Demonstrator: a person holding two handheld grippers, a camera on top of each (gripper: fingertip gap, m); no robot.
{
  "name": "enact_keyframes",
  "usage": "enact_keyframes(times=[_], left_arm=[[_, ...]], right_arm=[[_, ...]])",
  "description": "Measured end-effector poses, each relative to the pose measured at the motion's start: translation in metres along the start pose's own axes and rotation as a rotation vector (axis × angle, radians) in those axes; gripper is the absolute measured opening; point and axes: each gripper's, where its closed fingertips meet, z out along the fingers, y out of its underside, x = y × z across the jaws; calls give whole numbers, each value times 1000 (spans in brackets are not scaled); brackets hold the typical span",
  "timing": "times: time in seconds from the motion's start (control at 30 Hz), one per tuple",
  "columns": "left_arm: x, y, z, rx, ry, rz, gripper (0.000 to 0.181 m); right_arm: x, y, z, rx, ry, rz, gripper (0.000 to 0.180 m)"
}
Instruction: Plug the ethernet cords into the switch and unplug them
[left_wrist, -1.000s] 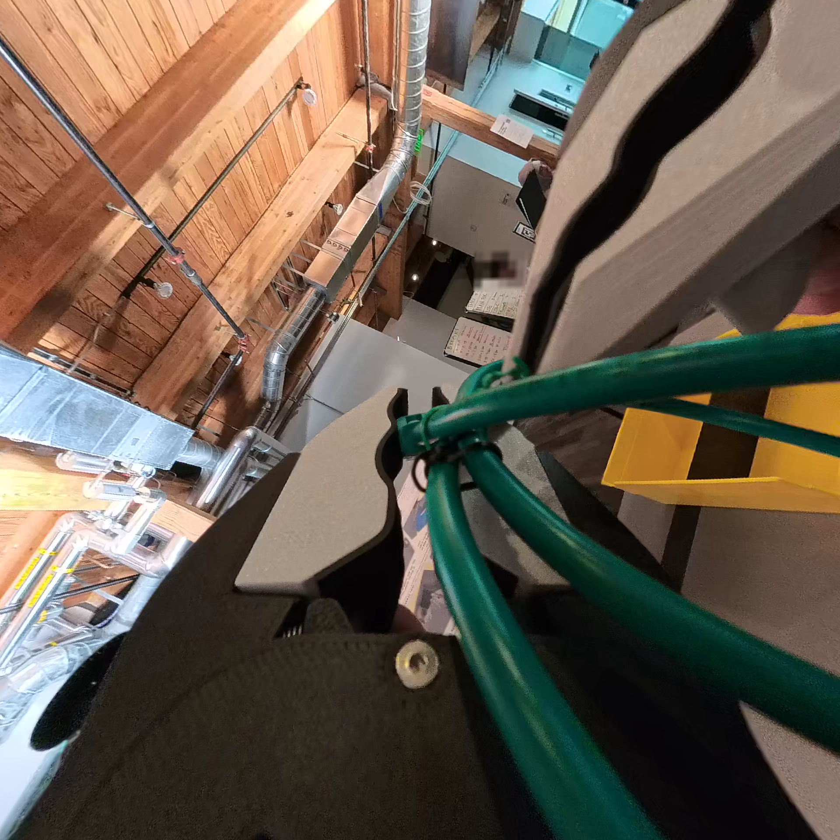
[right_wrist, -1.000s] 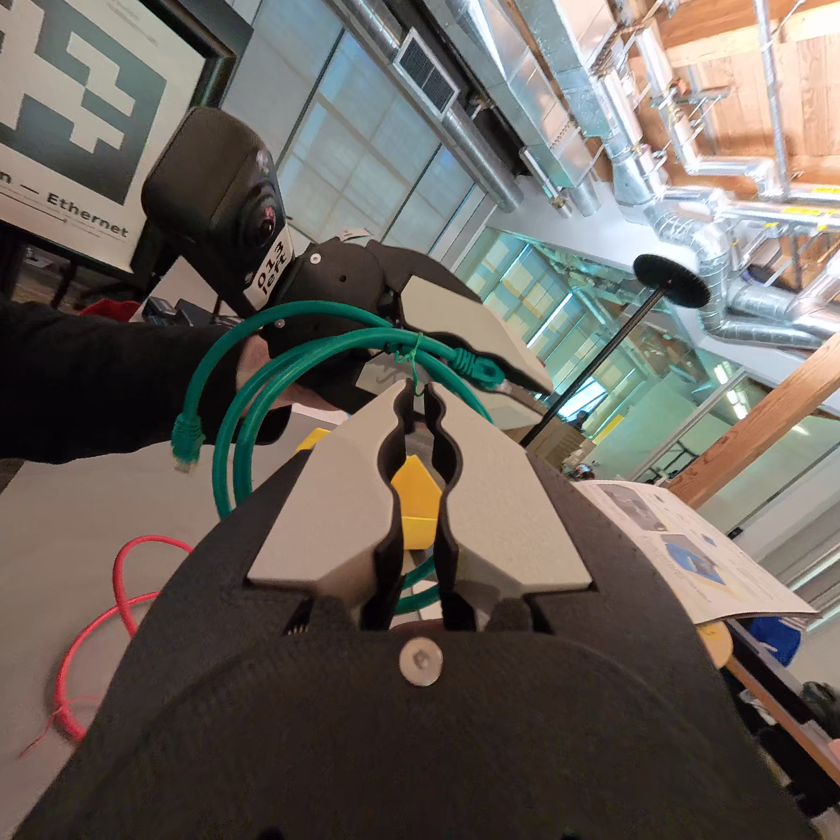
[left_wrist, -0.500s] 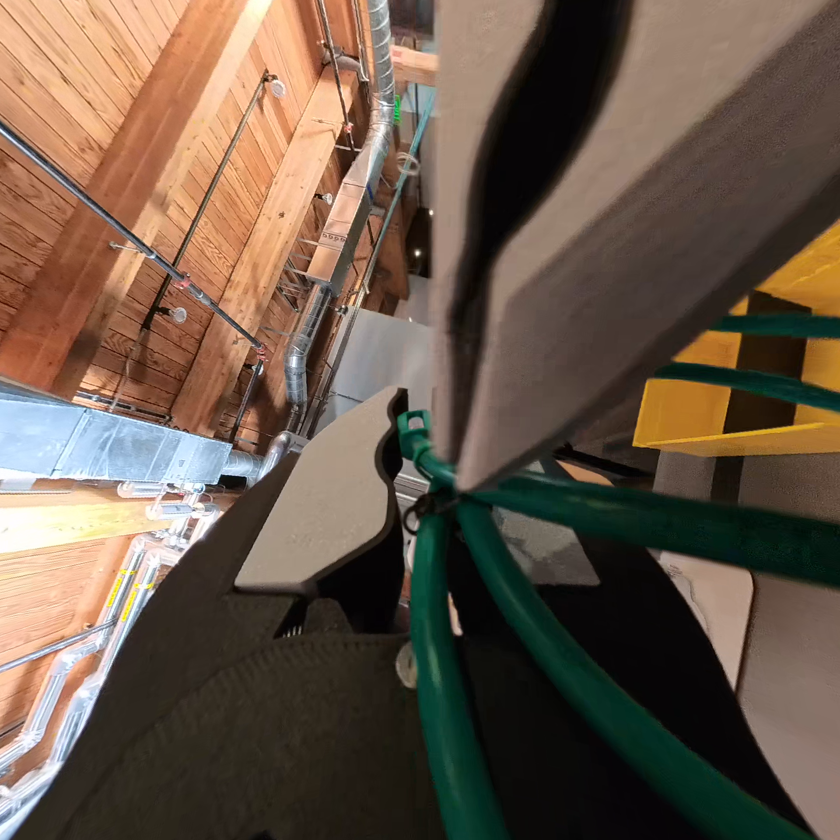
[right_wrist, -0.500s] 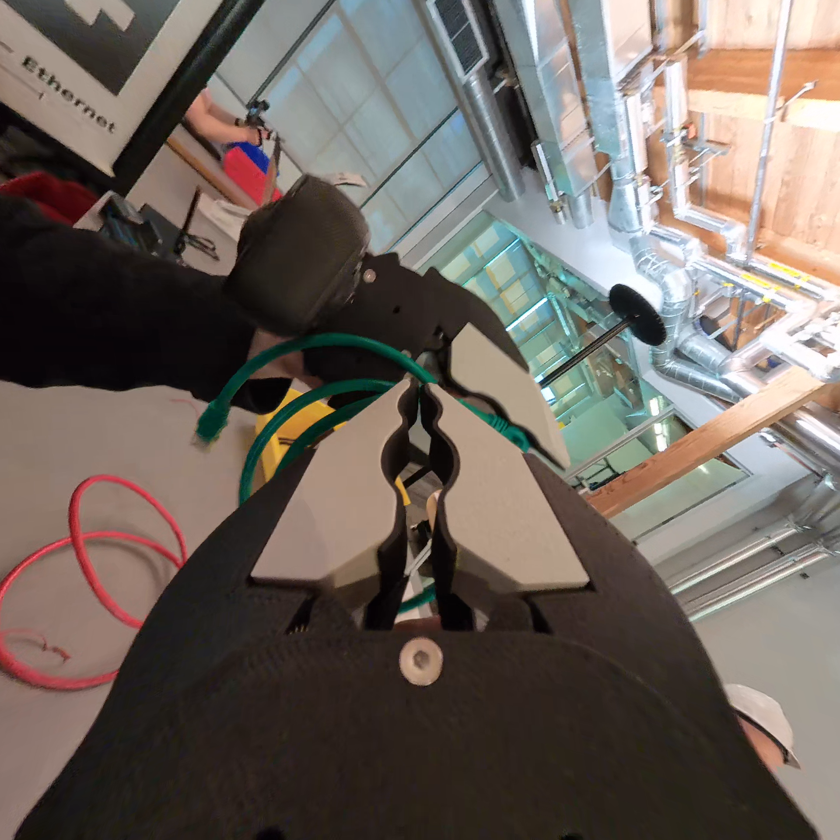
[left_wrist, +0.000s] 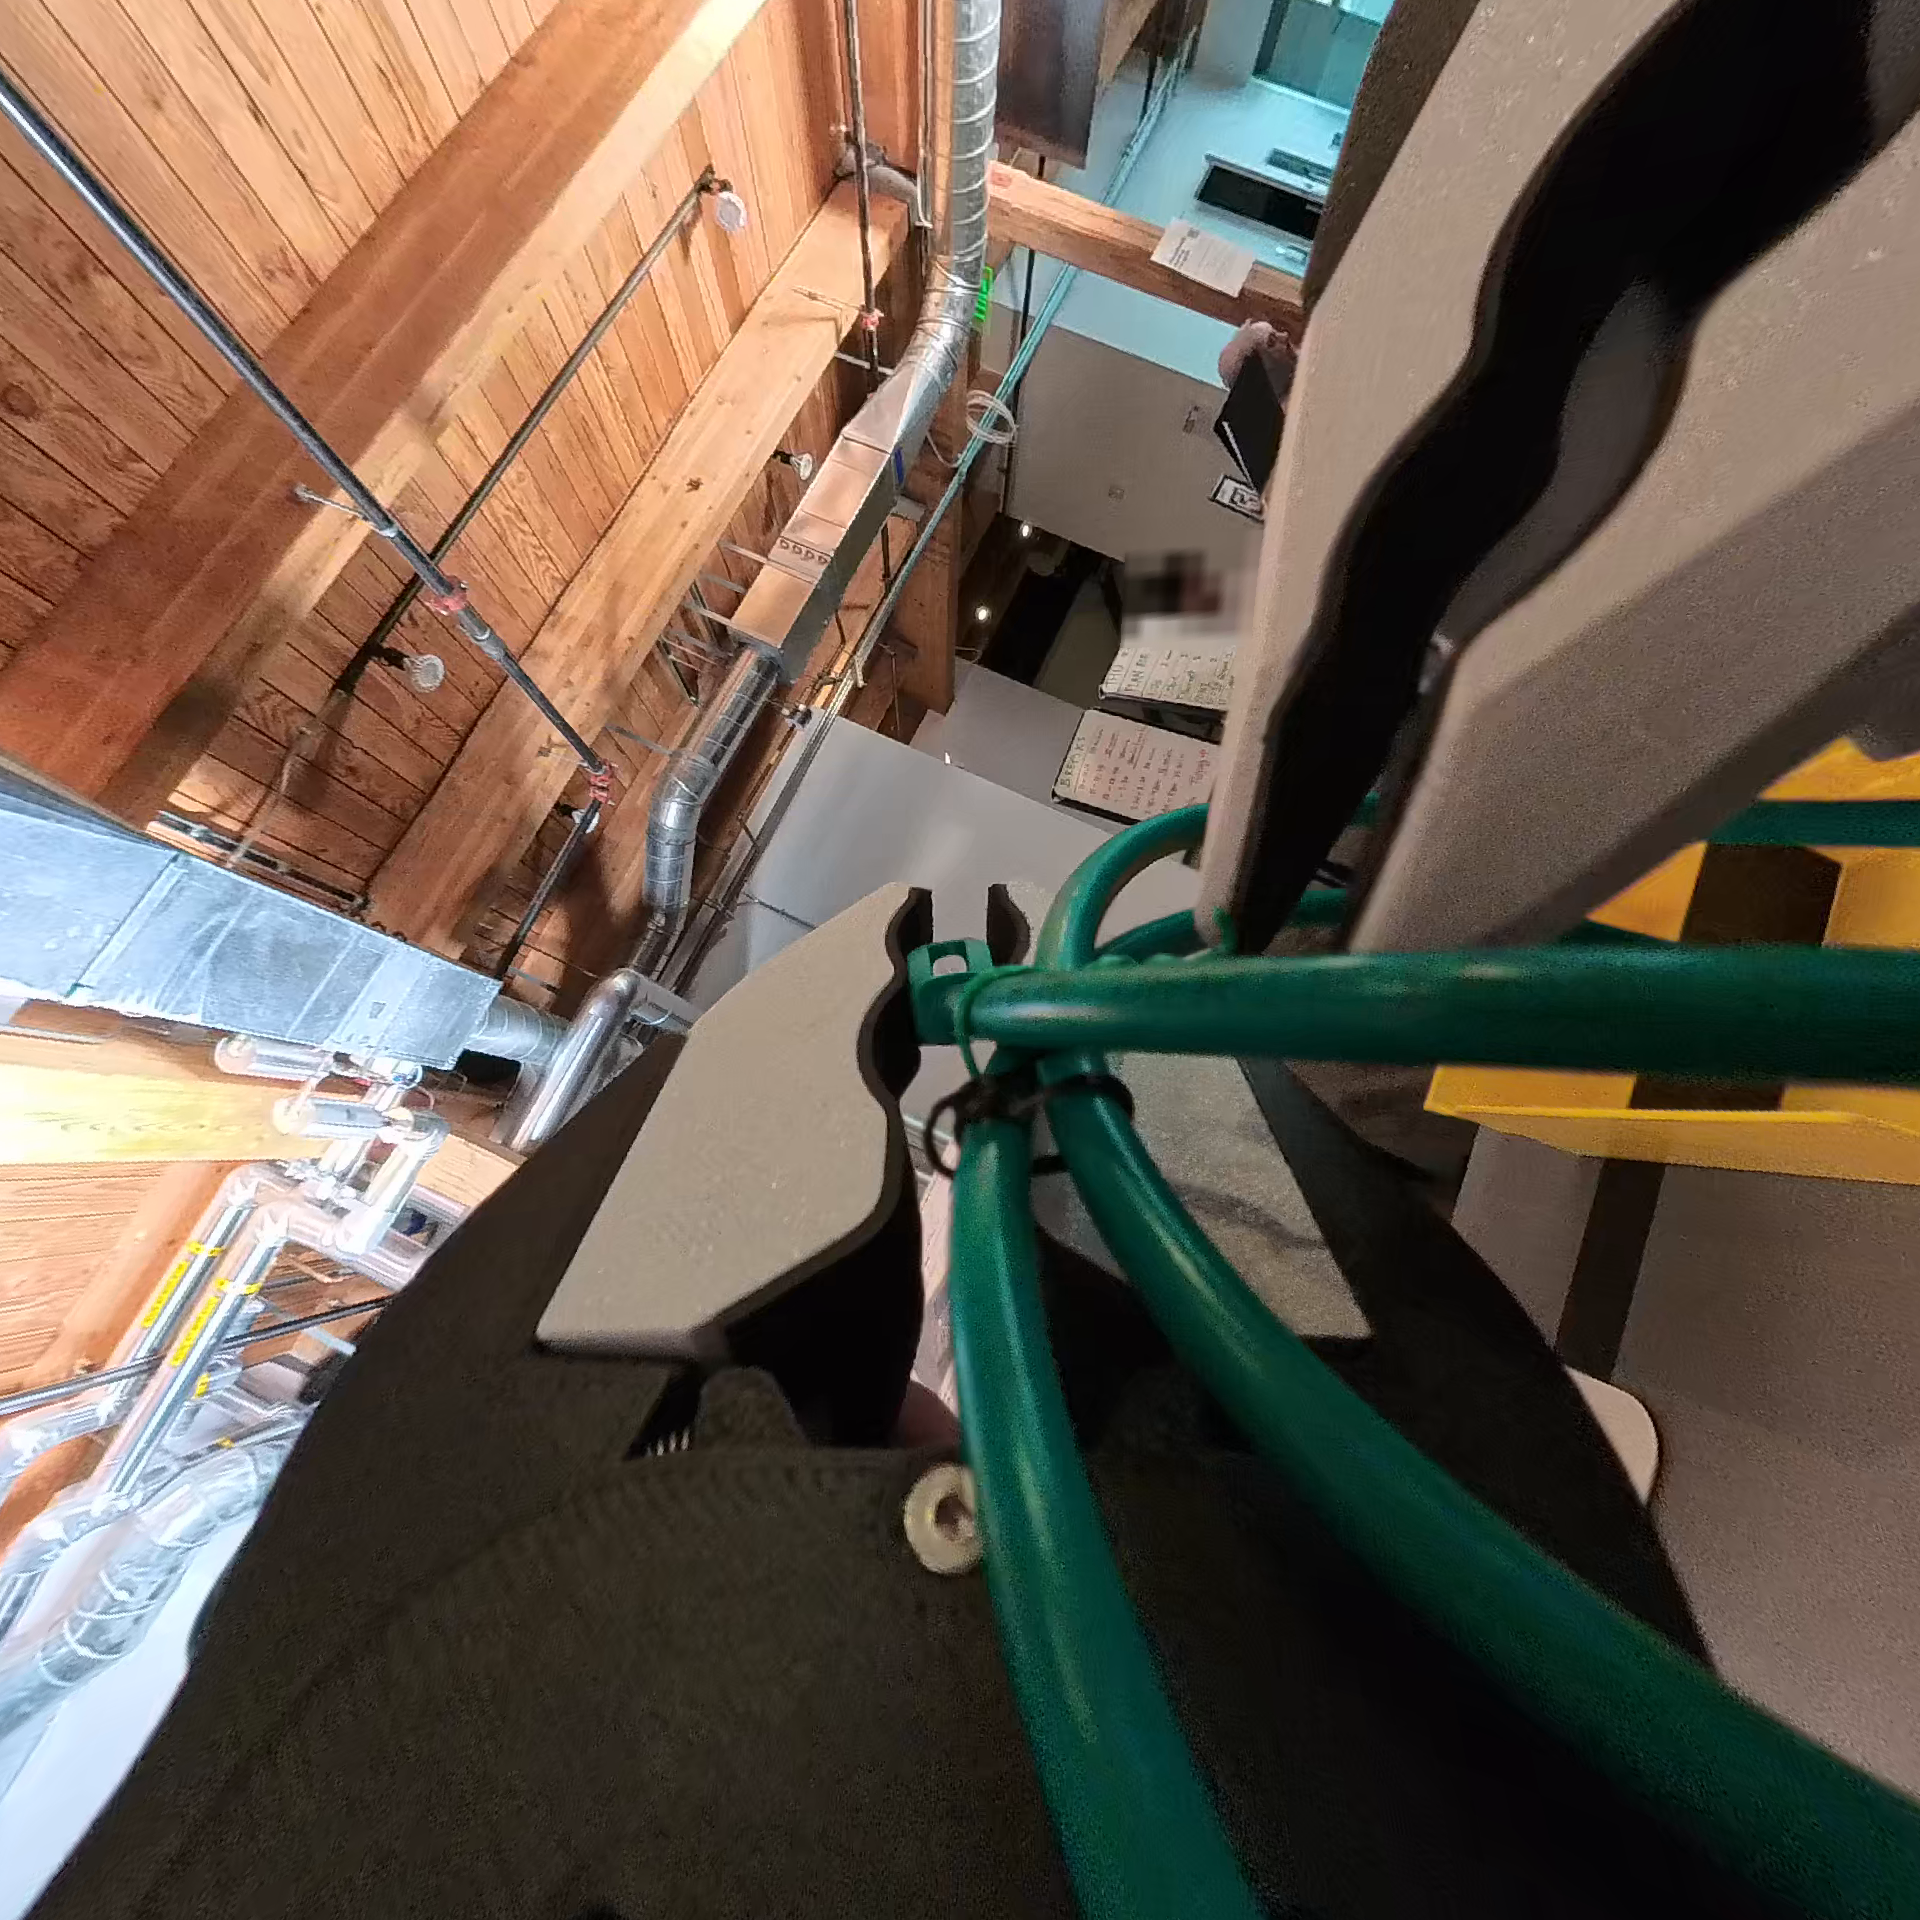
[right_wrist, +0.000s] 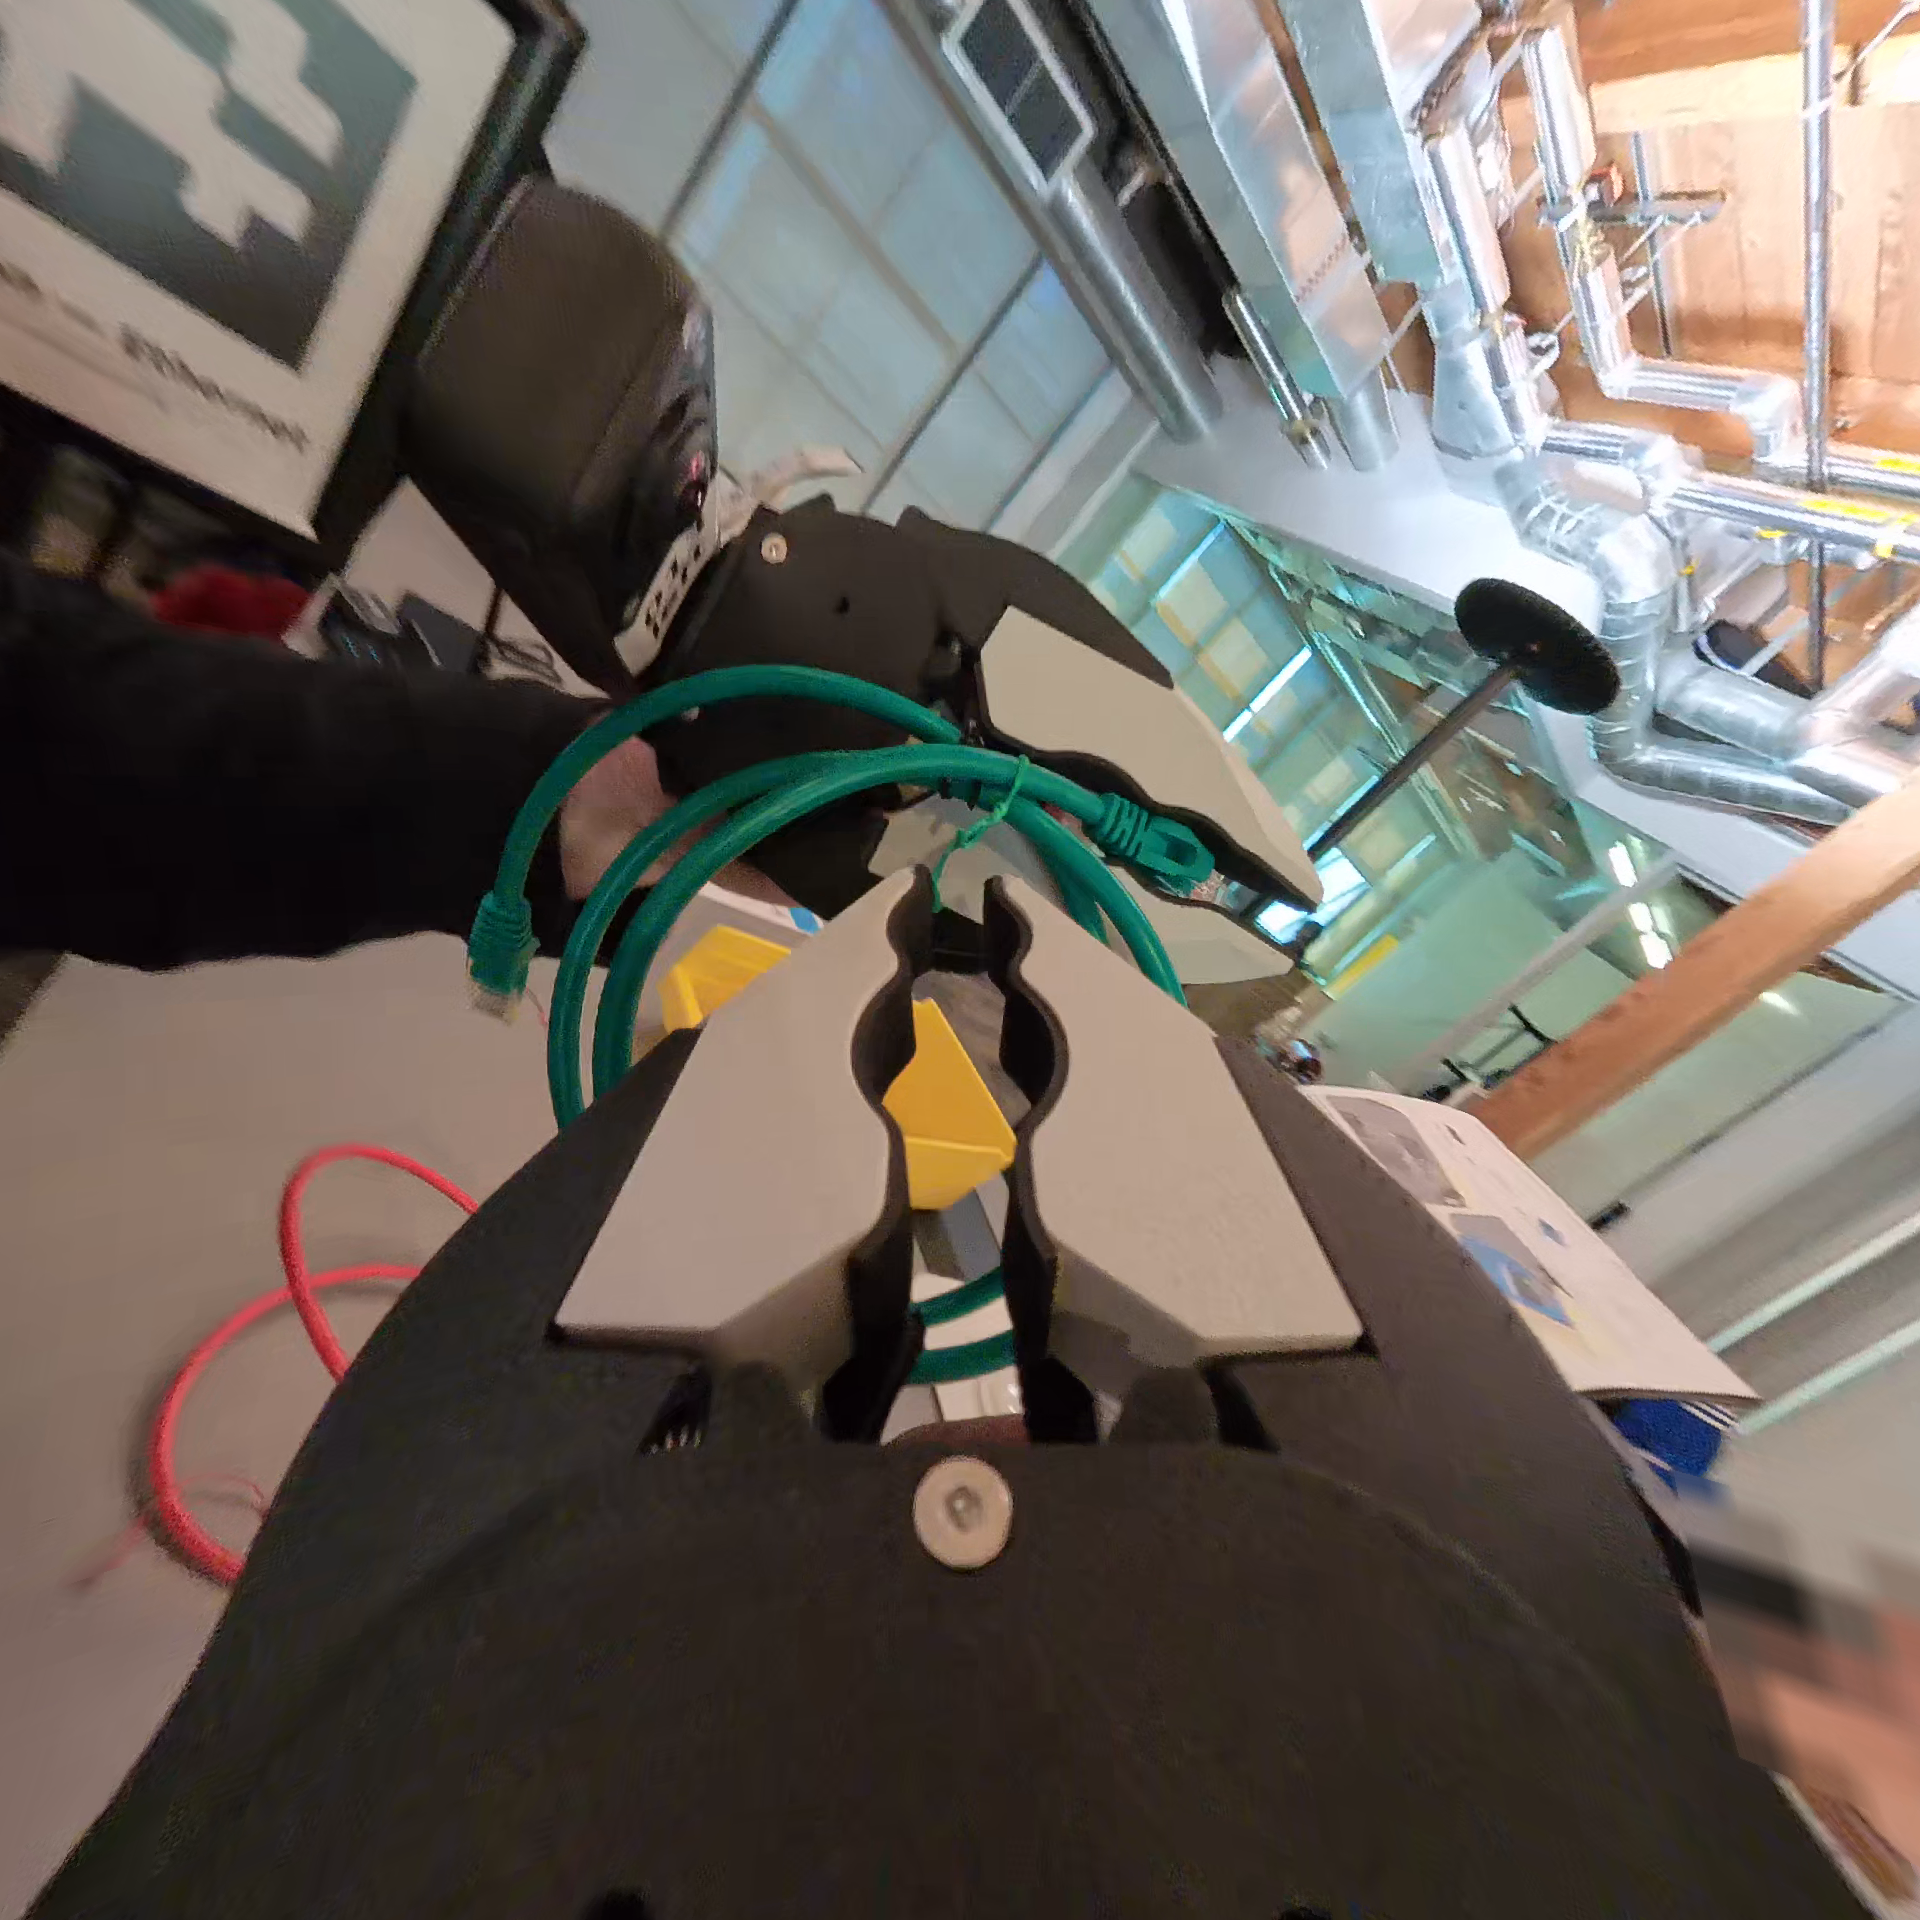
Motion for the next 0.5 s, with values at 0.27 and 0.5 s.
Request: enact_keyframes(times=[0.27,0.5], left_arm=[[2,0,1,-2,3,14,10],[8,0,3,-1,7,19,10]], right_arm=[[1,-14,-9,148,-78,152,1],[0,-5,-4,118,-97,193,3]])
